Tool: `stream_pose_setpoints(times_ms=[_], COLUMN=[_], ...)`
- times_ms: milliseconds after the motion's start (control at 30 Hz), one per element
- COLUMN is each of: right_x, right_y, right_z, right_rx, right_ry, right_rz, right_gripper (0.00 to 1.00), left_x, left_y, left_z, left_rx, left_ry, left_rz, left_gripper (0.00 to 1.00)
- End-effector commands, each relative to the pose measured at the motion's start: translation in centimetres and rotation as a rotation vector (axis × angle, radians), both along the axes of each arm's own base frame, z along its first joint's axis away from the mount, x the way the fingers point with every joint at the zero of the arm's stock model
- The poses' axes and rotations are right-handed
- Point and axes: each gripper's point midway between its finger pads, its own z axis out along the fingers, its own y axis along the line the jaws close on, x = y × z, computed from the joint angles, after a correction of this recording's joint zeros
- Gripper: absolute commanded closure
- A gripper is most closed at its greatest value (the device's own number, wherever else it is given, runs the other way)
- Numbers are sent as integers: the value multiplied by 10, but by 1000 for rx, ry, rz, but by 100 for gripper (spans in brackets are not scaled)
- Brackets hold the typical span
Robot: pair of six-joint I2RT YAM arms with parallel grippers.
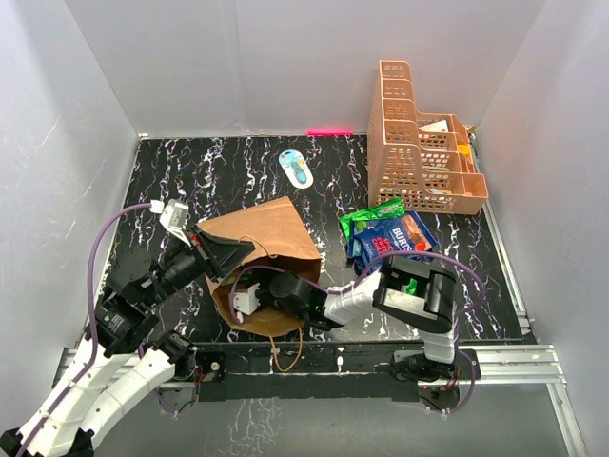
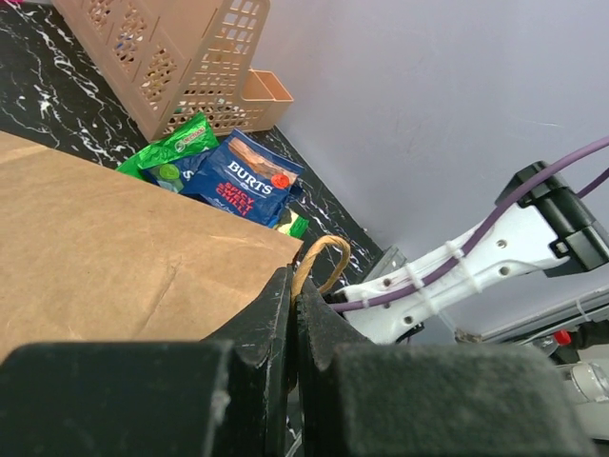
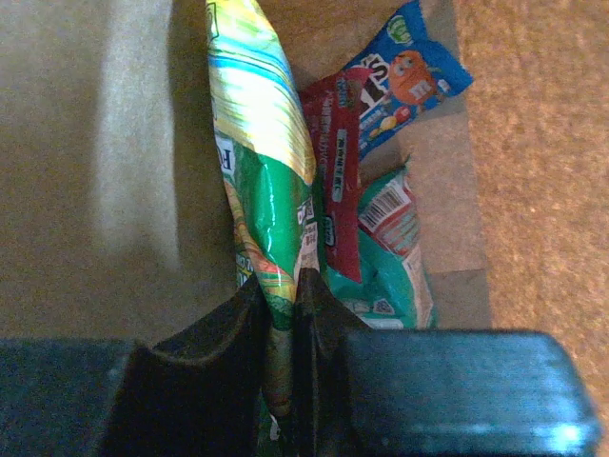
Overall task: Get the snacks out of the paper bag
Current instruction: Take out the snack from the paper bag.
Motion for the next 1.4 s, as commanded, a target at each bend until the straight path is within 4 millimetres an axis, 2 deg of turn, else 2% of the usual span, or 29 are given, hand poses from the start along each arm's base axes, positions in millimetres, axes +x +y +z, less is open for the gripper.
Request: stream_pose_setpoints(times_ms=[0, 167, 367, 467, 733, 867, 1000, 1100, 1167, 1267, 1367], right_x=[-14, -42, -73, -90, -107, -133, -149, -151, -144, -128, -103], right_y=[6, 0, -16, -26, -69, -87, -112, -134, -150, -175, -199], right_z=[56, 70, 80, 92, 155, 183, 211, 248, 278, 319, 344], right_rx=[143, 155, 193, 222, 393, 417, 451, 556, 675, 878, 1074], right_ry=[18, 63, 171, 239, 344, 405, 460, 491, 511, 557, 605], right_rz=[58, 87, 93, 111, 96, 211, 257, 240, 186, 75, -106], right_gripper=[92, 92, 92, 92, 92, 92, 92, 92, 92, 92, 92], left_x=[-2, 6, 14, 17, 25, 28, 29, 30, 30, 31, 31], left_y=[8, 17, 21, 24, 28, 32, 37, 41, 43, 44, 45], left_z=[20, 21, 20, 17, 9, 2, 1, 1, 1, -1, -3], left_rx=[-5, 7, 10, 16, 33, 38, 41, 56, 64, 77, 77], left_ry=[-56, -58, -48, -33, 2, 30, 32, 26, 24, 32, 41], left_rz=[32, 98, 146, 169, 218, 250, 275, 293, 302, 307, 313], left_gripper=[100, 100, 100, 100, 100, 100, 100, 100, 100, 100, 100])
